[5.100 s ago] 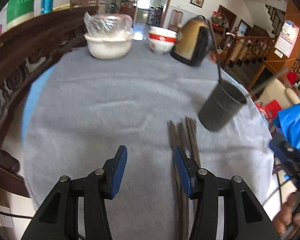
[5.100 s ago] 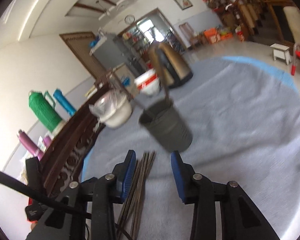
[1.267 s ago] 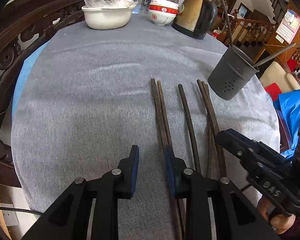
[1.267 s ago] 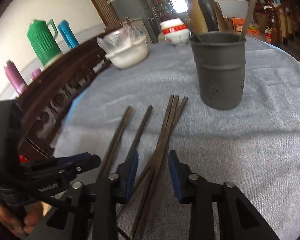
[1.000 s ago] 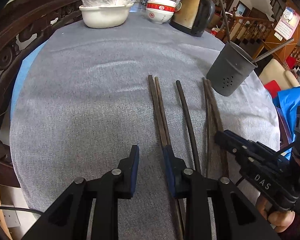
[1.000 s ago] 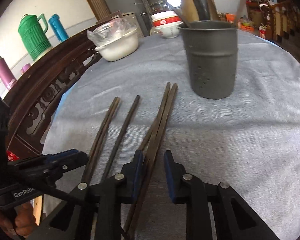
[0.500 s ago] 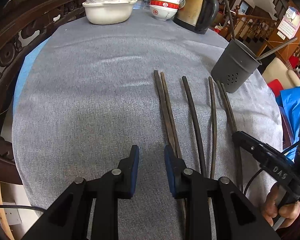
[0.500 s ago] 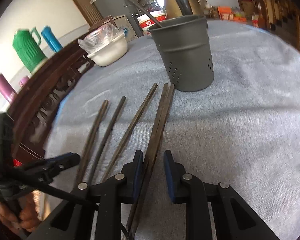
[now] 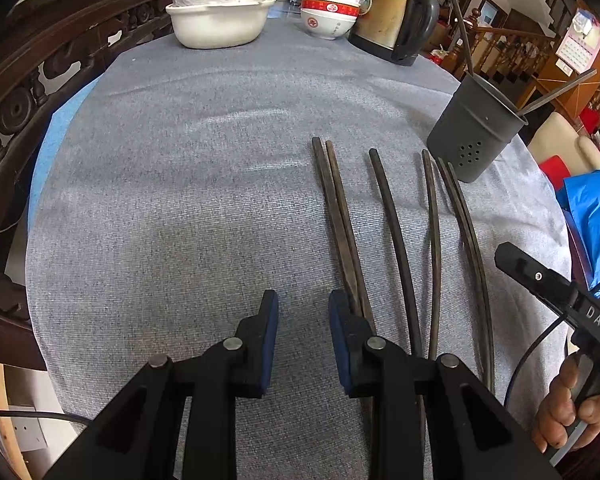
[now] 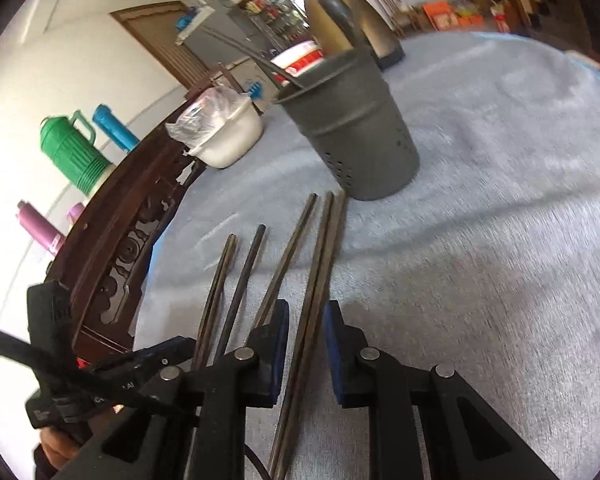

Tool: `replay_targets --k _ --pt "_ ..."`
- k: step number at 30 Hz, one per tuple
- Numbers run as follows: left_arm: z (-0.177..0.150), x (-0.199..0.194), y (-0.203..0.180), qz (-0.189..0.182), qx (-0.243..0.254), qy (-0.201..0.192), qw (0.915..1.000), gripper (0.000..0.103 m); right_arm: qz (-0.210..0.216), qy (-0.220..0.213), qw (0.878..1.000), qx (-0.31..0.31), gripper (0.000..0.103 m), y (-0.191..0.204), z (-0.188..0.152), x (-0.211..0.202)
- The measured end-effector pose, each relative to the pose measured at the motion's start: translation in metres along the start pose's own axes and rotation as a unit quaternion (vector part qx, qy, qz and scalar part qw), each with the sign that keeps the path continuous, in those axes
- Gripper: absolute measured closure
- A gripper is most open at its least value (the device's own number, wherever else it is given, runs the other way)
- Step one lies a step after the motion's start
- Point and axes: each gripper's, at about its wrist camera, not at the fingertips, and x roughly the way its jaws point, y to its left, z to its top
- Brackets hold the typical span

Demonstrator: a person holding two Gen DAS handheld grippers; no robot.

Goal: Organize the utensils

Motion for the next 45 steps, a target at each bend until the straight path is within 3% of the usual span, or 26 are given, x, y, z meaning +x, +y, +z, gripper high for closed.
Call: replay_targets --k 8,18,37,45 --pt "0.004 -0.003 -0.002 -0.013 -0.007 -0.001 0.9999 0.076 -0.057 0.002 0.998 -0.04 0.082 0.008 -0.007 0.008" --pt "0.01 0.0 -0.009 -0.023 -0.007 -0.004 0.9997 0.076 -0.057 -0.012 0.997 -0.046 0.082 0.005 -0.006 0.007" --pt "0.028 0.016 -0.023 -0.01 0.011 0.002 0.9999 0.074 -0.048 -0.009 0.998 -0.043 0.081 0.004 -0.006 0.008" --pt "0.028 0.013 -0.004 0.001 -0.008 0.001 1.0 0.062 -0.045 -0.008 0.998 -0.04 0.081 0.003 -0.006 0.009"
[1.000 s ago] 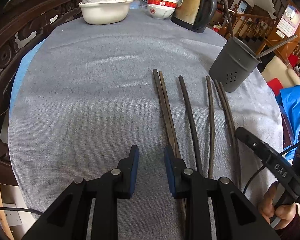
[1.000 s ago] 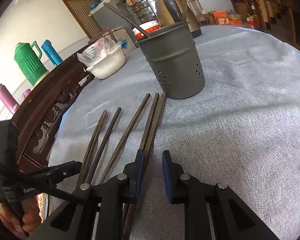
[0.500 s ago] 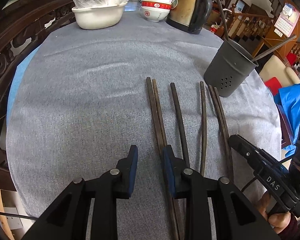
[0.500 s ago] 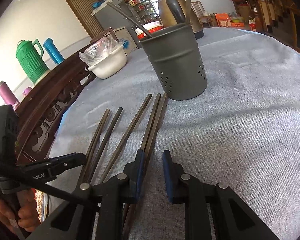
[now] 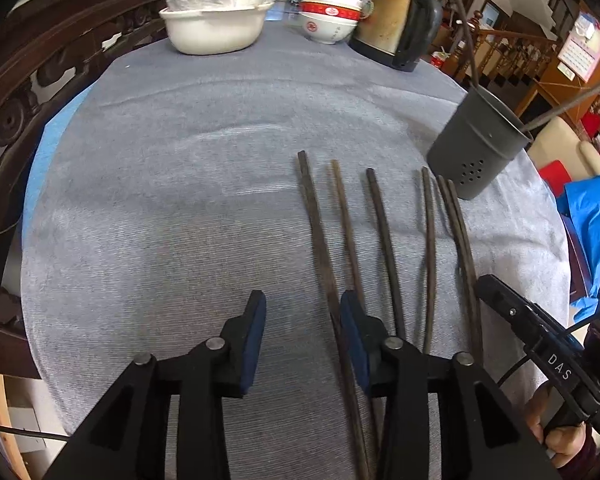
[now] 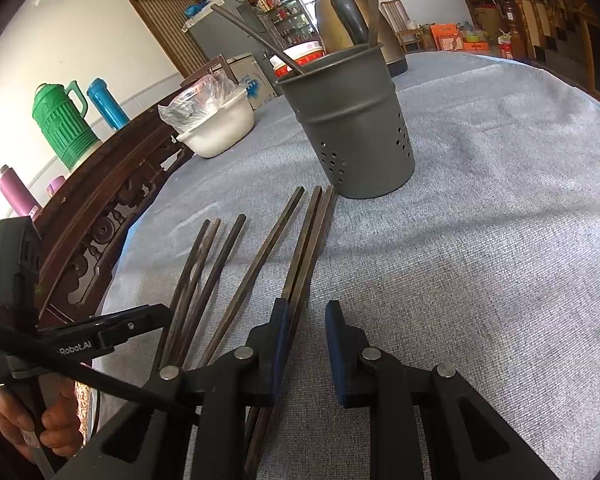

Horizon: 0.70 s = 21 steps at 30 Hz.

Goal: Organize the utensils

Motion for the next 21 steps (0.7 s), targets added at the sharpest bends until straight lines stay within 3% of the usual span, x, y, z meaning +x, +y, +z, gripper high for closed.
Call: replay_targets --k 7,12,21 --pt "0.008 -0.013 0.004 -0.003 -0.004 -0.012 0.9999 0.062 0.018 0.001 1.0 0.019 0.081 -0.006 0.005 -0.003" --pt "0.015 -0.011 0.002 -0.012 -0.002 -0.012 0.9999 0.062 -0.001 -0.004 1.0 0.013 0.081 -0.006 0.03 -0.004" --pt "0.024 -0.009 0.008 -0.027 -0.007 -0.013 0.9995 0.062 -0.038 0.037 0.998 0.027 0.082 -0.005 0.071 0.034"
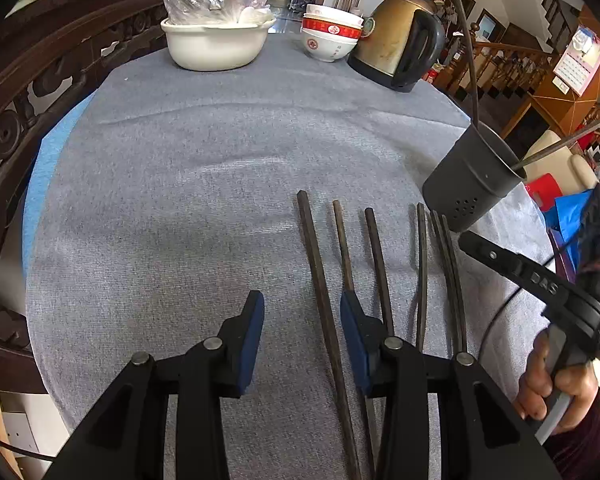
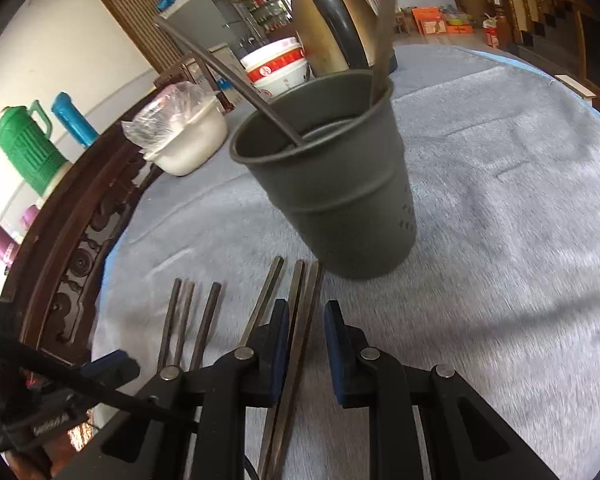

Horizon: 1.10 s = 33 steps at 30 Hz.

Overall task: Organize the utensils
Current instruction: 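Grasp a chopstick with the right gripper while the left gripper grasps another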

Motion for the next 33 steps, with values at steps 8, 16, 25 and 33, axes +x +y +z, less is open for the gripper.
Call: replay_targets --k 8,16,25,33 --pt "0.002 0.002 0.006 -0.013 -0.009 -0.002 0.9999 0.062 -0.043 0.02 0.999 -0.019 0.082 0.015 0.0 0.02" --pt "-0.001 0.001 0.009 -0.019 -0.012 -0.001 0.9997 0.062 -0.039 0.037 0.998 -0.035 0.082 0.026 -0.002 0.018" --pt "0.005 -0.003 0.016 -0.025 -0.017 -0.001 0.9995 0.062 -0.078 0.069 0.994 -0.03 0.086 0.03 0.01 0.032" --pt "0.019 0.001 0.024 -0.045 -0.025 0.021 0.9985 0.062 -0.121 0.086 0.987 -0.06 0.092 0.04 0.012 0.04"
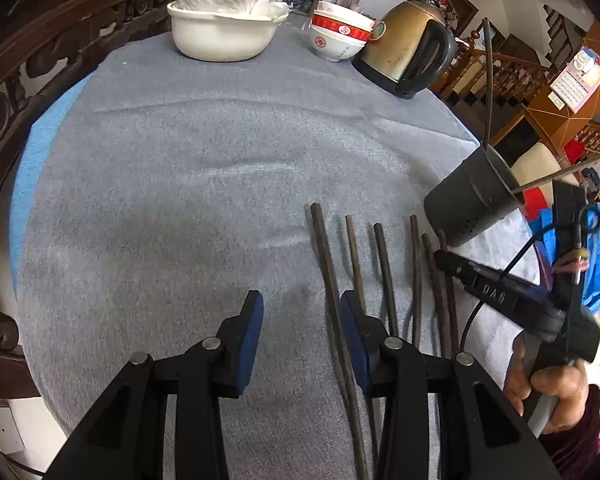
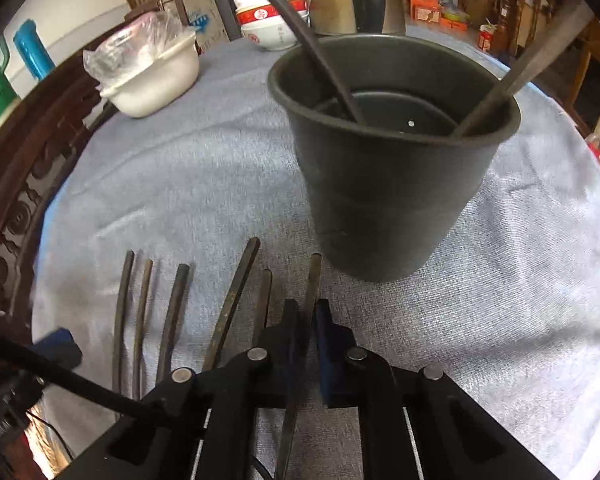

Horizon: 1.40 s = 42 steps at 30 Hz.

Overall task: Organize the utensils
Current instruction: 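Grasp a chopstick with the right gripper while the left gripper grasps another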

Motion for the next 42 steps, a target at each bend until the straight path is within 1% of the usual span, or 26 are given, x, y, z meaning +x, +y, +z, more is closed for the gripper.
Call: replay_targets --k 2,5,8,13,15,18,24,25,26,27,28,29,30,31,34,37,38,40,42 --pt "0.006 0.001 0.0 -0.012 -0.001 0.006 0.9999 0.062 -0.001 0.001 1.0 0.002 0.092 0.0 -0.002 0.0" --pt "0.018 0.007 -0.001 -0.018 -0.003 0.016 0.9997 0.062 -0.001 0.004 1.0 0.001 0.092 0.0 -0.003 0.0" --pt "0.028 0.021 -0.004 -0.022 0.0 0.042 0.9989 0.062 0.002 0.015 1.0 -0.001 0.093 -0.002 0.0 0.001" --pt "0.045 0.039 -0.01 -0.014 0.007 0.07 0.9974 0.062 0.018 0.031 0.999 0.011 0.093 -0.014 0.008 0.002" --pt "0.052 0.049 -0.012 0.006 0.007 0.09 0.9959 0.062 0.023 0.034 0.999 0.018 0.093 -0.017 0.01 0.003" --pt "0.056 0.06 -0.012 0.018 0.004 0.111 0.9936 0.062 0.021 0.037 0.999 0.014 0.093 -0.017 0.012 0.004" --pt "0.063 0.069 -0.017 0.019 -0.003 0.119 0.9927 0.063 0.011 0.033 0.999 -0.002 0.094 -0.009 0.014 0.006" --pt "0.064 0.07 -0.019 0.02 -0.003 0.118 0.9928 0.067 0.009 0.032 0.999 -0.006 0.095 -0.007 0.014 0.006" --pt "0.065 0.071 -0.02 0.02 -0.002 0.118 0.9928 0.077 0.009 0.03 0.999 -0.008 0.095 -0.005 0.013 0.006" --pt "0.066 0.073 -0.02 0.021 -0.003 0.118 0.9927 0.081 0.01 0.027 1.0 -0.009 0.096 -0.004 0.012 0.006" --pt "0.067 0.073 -0.019 0.022 -0.005 0.117 0.9928 0.088 0.013 0.025 1.0 -0.006 0.097 -0.004 0.011 0.006" --pt "0.067 0.074 -0.019 0.015 -0.009 0.119 0.9927 0.093 0.021 0.024 0.999 -0.002 0.097 -0.005 0.01 0.004" --pt "0.067 0.075 -0.019 0.007 -0.014 0.121 0.9925 0.093 0.039 0.019 0.999 0.001 0.097 -0.005 0.01 0.001" --pt "0.066 0.075 -0.018 0.004 -0.021 0.119 0.9927 0.094 0.047 0.013 0.999 0.001 0.097 -0.005 0.008 -0.003" --pt "0.065 0.064 -0.018 0.005 -0.02 0.104 0.9944 0.094 0.05 -0.012 0.999 -0.007 0.097 -0.004 0.007 -0.021" --pt "0.062 0.036 -0.026 0.008 -0.01 0.068 0.9976 0.094 0.066 -0.046 0.997 -0.005 0.097 -0.008 0.008 -0.045" --pt "0.061 0.028 -0.029 0.007 -0.006 0.058 0.9983 0.095 0.079 -0.061 0.995 -0.002 0.097 -0.01 0.009 -0.056" --pt "0.059 0.006 -0.039 0.004 0.003 0.033 0.9994 0.095 0.099 -0.087 0.991 0.002 0.097 -0.015 0.01 -0.074" --pt "0.056 -0.021 -0.052 -0.004 0.021 0.006 0.9998 0.096 0.111 -0.112 0.987 0.002 0.097 -0.017 0.011 -0.093"
